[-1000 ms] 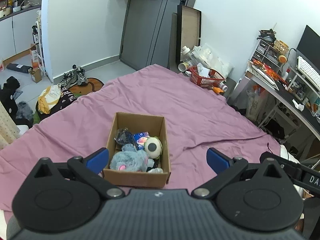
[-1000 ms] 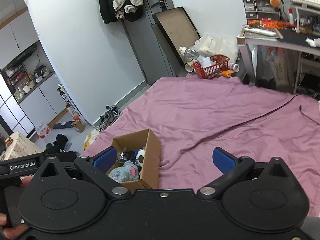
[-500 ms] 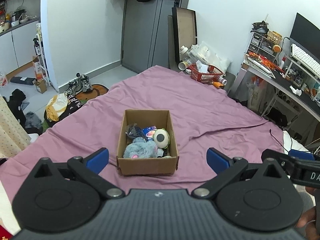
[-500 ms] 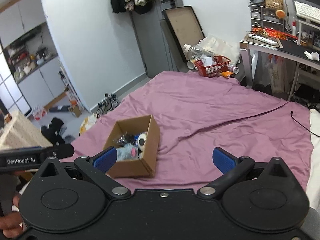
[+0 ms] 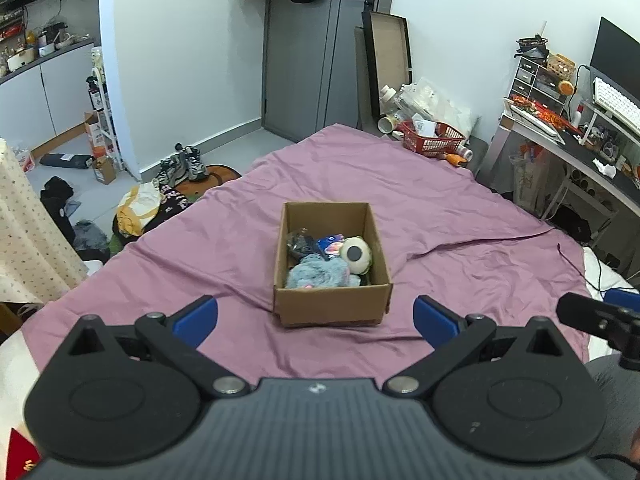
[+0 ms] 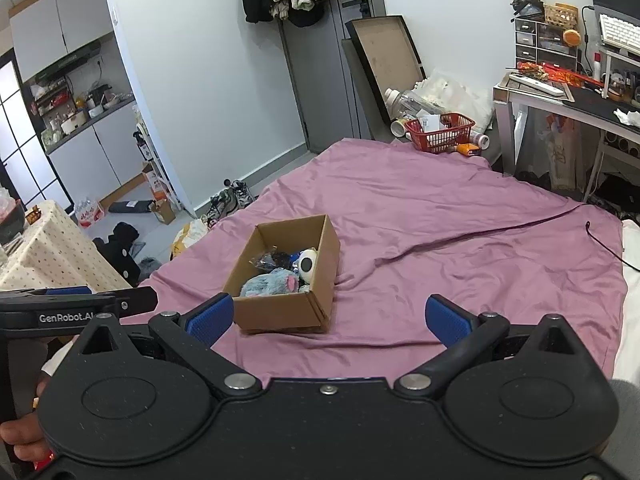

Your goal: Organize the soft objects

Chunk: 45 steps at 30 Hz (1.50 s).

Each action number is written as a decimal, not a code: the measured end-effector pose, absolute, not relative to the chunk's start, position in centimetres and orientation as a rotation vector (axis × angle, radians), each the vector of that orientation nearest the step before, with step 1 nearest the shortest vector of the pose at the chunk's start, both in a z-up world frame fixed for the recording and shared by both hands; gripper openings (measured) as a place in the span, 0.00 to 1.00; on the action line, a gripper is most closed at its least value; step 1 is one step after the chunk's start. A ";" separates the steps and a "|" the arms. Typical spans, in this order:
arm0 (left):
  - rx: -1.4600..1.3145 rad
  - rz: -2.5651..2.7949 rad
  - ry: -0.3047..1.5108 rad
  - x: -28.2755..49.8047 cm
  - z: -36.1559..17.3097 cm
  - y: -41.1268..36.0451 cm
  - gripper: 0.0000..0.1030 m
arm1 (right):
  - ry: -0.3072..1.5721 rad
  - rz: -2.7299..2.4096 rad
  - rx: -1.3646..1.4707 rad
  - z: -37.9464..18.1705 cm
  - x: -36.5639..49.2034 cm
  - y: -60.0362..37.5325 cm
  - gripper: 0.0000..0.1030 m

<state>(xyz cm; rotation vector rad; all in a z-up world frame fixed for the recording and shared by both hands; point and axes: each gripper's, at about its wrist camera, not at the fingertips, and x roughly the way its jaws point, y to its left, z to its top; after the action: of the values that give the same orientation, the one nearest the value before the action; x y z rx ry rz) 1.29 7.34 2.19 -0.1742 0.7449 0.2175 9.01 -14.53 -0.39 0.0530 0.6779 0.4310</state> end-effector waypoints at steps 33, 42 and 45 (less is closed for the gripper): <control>-0.133 0.207 0.739 0.2 2.2 6.0 1.00 | 0.646 0.403 0.067 -0.3 7.8 -15.7 1.00; -0.133 0.208 0.739 0.3 2.3 6.0 1.00 | 0.646 0.405 0.047 -0.2 7.8 -15.5 1.00; -0.124 0.216 0.733 0.3 2.3 5.9 1.00 | 0.646 0.404 0.032 -0.1 7.6 -15.1 1.00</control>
<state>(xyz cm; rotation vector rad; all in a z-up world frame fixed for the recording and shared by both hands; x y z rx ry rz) 0.33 5.92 2.33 -0.1241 0.7334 0.2156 7.63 -15.12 -0.07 0.0323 0.6459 0.4041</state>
